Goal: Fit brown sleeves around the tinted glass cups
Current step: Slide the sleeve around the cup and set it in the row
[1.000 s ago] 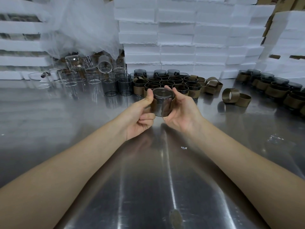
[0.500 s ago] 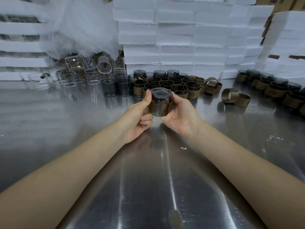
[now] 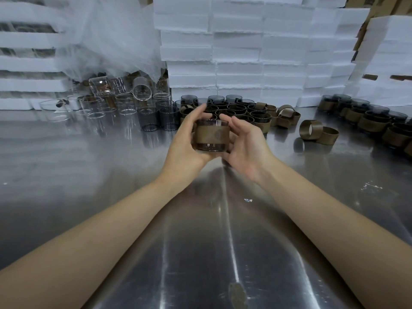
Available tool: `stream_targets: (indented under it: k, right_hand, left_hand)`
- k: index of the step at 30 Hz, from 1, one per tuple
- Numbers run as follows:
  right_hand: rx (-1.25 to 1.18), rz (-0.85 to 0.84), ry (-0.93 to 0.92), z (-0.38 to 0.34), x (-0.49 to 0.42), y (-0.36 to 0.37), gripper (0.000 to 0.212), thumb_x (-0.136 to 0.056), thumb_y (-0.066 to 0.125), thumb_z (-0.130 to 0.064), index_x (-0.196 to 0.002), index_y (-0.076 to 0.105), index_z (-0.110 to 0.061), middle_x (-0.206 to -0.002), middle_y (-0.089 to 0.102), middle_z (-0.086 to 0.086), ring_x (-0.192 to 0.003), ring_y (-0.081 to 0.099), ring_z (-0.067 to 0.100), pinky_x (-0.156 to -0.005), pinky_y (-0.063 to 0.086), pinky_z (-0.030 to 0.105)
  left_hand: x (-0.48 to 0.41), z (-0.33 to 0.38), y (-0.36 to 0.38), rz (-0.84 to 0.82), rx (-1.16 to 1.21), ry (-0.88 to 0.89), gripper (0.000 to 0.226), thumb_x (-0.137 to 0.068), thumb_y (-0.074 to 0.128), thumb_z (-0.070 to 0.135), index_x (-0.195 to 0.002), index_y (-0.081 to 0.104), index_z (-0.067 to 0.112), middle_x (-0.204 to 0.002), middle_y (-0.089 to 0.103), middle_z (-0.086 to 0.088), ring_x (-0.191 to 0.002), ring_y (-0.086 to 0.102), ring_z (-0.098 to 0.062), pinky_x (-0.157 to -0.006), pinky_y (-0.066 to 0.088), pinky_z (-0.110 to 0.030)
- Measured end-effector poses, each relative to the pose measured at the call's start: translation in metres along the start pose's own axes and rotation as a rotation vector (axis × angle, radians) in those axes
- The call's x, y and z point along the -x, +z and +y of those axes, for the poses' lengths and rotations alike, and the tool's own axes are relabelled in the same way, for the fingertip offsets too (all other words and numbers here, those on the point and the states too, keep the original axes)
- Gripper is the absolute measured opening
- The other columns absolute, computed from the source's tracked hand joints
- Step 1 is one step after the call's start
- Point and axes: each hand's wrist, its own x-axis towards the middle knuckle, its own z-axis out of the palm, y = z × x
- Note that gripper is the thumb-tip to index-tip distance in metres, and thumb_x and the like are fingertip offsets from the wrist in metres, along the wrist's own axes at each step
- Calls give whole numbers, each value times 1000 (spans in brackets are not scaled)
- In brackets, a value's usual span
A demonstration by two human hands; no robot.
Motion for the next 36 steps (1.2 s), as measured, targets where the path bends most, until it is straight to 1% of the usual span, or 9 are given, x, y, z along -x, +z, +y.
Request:
stream_targets:
  k: [2,5,10,15,19,24,27,31,36]
  right_hand:
    - [31,-42,5,3,2,1,31,-100,44,-32,-123,62,-20,-98,70,3,-93,64,19,-71,53,30]
    - [61,-70,-42,7,4,2,29,-103,41,-30,-123,61,-26,-115,68,3,-103,64,18,-78,55,32]
    - [80,-72,-45,5,5,2,32,-103,40,-27,-130,56,-25,-130,62,7,-107,60,18,-78,54,31]
    - [70,-113,102,10,7,6,45,-103,31,-35,-138,47,-12,-132,58,16,-108,62,30,-95,47,49]
    - [-50,-70,59,15,5,14,42,-102,28,-26,-138,47,-16,-132,58,17,-107,62,29,-82,52,44]
    - [-118,7,-7,19,4,16,40,-99,25,-17,-125,55,-12,-120,61,20,-99,64,30,-71,58,37]
    - [-111,54,-17,19,4,18,38,-98,25,-15,-118,57,-11,-117,62,21,-94,63,29,-63,55,32]
    - [-106,92,-23,21,3,19,34,-97,27,-14,-111,58,-12,-119,61,22,-92,62,30,-60,53,30]
    - [-122,62,2,18,6,17,40,-97,26,-11,-126,53,-7,-118,60,22,-89,63,29,-54,53,27]
  left_hand:
    - [0,0,0,-4,36,-6,89,-68,81,-10,-139,39,22,-134,52,6,-120,56,-4,-101,49,-28]
    - [-1,-4,-1,21,59,-8,83,-66,80,-13,-130,39,20,-140,49,5,-128,51,-8,-107,46,-36]
    - [-4,-8,-1,56,88,1,71,-69,82,-8,-105,33,28,-149,44,1,-122,58,-10,-97,51,-28]
    - [-7,-15,-5,2,40,2,67,-67,82,-8,-94,31,26,-150,43,-1,-126,55,-11,-99,50,-29]
    - [-5,-17,-3,-7,-72,44,67,-68,83,-5,-94,30,27,-138,51,1,-124,54,-9,-102,49,-39]
    - [-3,-17,-2,-23,-167,97,63,-70,85,4,-98,30,18,-115,55,9,-106,59,-7,-92,52,-29]
    - [-2,-15,-3,-30,-164,96,64,-70,84,4,-95,29,26,-114,54,11,-104,60,-11,-88,52,-24]
    - [-3,-15,-3,-39,-164,97,65,-70,83,2,-95,29,25,-116,54,2,-104,60,-20,-86,54,-27]
    - [-4,-17,-3,-35,-135,92,67,-68,84,1,-92,28,30,-114,54,8,-104,61,-18,-85,51,-19]
